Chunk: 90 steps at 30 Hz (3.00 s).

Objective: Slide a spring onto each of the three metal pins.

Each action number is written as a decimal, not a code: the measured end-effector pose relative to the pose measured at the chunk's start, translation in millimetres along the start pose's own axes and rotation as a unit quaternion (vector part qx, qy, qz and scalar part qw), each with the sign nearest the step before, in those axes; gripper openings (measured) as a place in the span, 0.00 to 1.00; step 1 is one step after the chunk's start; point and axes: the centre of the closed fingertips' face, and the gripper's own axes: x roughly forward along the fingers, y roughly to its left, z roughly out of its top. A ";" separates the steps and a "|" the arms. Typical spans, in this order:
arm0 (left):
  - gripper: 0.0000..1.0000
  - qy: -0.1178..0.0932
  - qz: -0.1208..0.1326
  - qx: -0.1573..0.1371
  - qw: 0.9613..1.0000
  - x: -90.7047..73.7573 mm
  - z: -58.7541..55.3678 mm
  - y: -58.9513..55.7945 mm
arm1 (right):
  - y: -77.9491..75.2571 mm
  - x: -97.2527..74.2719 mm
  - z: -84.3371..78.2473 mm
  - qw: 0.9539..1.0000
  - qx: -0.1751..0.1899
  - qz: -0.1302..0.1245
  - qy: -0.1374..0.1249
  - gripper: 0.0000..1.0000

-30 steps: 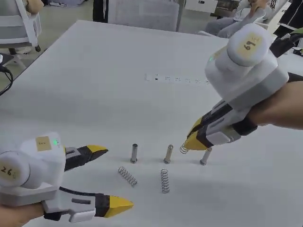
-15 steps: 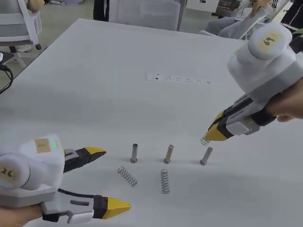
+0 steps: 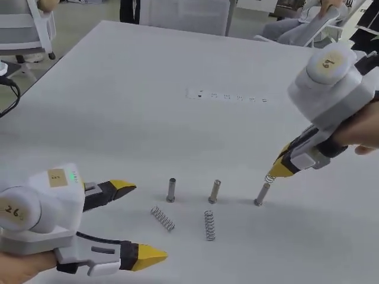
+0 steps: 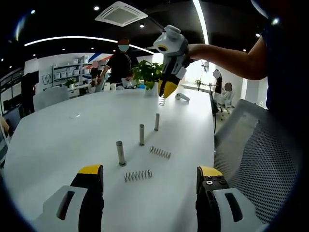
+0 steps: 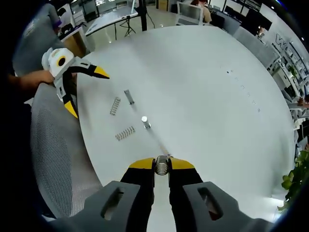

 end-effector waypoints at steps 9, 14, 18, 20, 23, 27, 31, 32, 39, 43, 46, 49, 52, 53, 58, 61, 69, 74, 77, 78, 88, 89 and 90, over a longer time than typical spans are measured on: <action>0.75 -0.002 0.000 0.000 1.000 0.4 1.5 1.1 | -8.7 12.0 -7.2 1.000 0.012 0.002 0.013 0.08; 0.75 0.000 0.000 0.001 1.000 0.3 0.9 1.4 | -10.6 15.7 -10.1 1.000 0.018 0.004 0.014 0.08; 0.75 0.000 0.000 0.001 1.000 -0.2 0.7 1.7 | -11.5 17.9 -11.7 1.000 0.022 0.005 0.015 0.08; 0.75 0.000 0.000 0.001 1.000 -0.5 0.9 1.7 | -12.6 19.2 -12.0 1.000 0.024 0.005 0.015 0.08; 0.75 0.000 0.000 0.002 1.000 -0.7 1.0 2.0 | -13.1 20.7 -12.1 1.000 0.026 0.005 0.014 0.08; 0.75 0.000 0.000 0.002 1.000 -0.6 1.0 2.7 | -13.5 23.0 -12.3 0.999 0.028 0.006 0.015 0.08; 0.74 0.001 0.001 0.002 1.000 -0.8 0.6 3.3 | -14.3 25.1 -13.2 0.999 0.028 0.007 0.018 0.08; 0.74 0.001 0.001 0.001 1.000 -0.9 0.6 3.4 | -14.6 25.4 -13.0 0.999 0.028 0.006 0.017 0.08; 0.74 0.001 0.002 0.000 1.000 -1.4 0.3 3.7 | -14.7 30.3 -13.4 0.999 0.030 0.009 0.019 0.08; 0.74 0.001 0.002 0.001 1.000 -1.7 0.8 3.9 | -15.2 34.2 -14.7 0.999 0.032 0.011 0.022 0.08; 0.73 0.001 0.002 0.000 1.000 -1.6 1.4 4.3 | -15.1 40.0 -17.5 0.999 0.024 0.004 0.030 0.08; 0.73 0.001 0.001 0.001 1.000 -1.3 2.1 3.7 | -12.7 45.3 -17.6 0.999 0.025 0.008 0.031 0.08; 0.73 0.001 0.000 0.002 1.000 -1.0 3.1 3.3 | -12.9 50.8 -20.0 0.999 0.023 0.004 0.038 0.08; 0.73 0.000 0.000 0.002 1.000 -1.0 3.4 3.3 | -13.5 53.1 -20.3 0.999 0.022 0.002 0.039 0.08; 0.73 0.002 0.000 0.003 1.000 -1.4 2.0 3.9 | -13.2 62.3 -24.1 0.999 0.022 0.000 0.049 0.08; 0.73 0.002 0.001 0.003 1.000 -1.8 1.6 4.3 | -12.6 66.6 -25.1 0.999 0.024 0.001 0.049 0.08; 0.73 0.002 0.002 0.003 1.000 -1.8 1.2 5.0 | -11.2 72.8 -29.1 0.998 0.035 0.001 0.053 0.08; 0.73 0.002 0.002 0.003 1.000 -1.1 1.4 4.3 | -10.9 76.8 -32.7 0.998 0.037 0.003 0.059 0.08; 0.73 0.002 0.002 0.003 1.000 -1.2 1.7 4.3 | -11.5 78.1 -33.3 0.998 0.037 0.003 0.060 0.09; 0.73 0.002 0.003 0.002 1.000 -1.5 1.7 4.5 | -10.7 78.6 -33.6 0.997 0.038 0.004 0.060 0.09; 0.72 0.002 0.002 0.002 1.000 -1.5 0.7 4.3 | -11.8 80.6 -33.1 0.998 0.036 0.005 0.055 0.09; 0.72 0.001 0.002 0.002 1.000 -1.4 0.9 4.3 | -11.5 80.5 -33.1 0.998 0.036 0.005 0.055 0.09; 0.72 0.001 0.002 0.001 1.000 -1.4 0.9 4.2 | -11.9 80.8 -32.3 0.998 0.035 0.005 0.053 0.10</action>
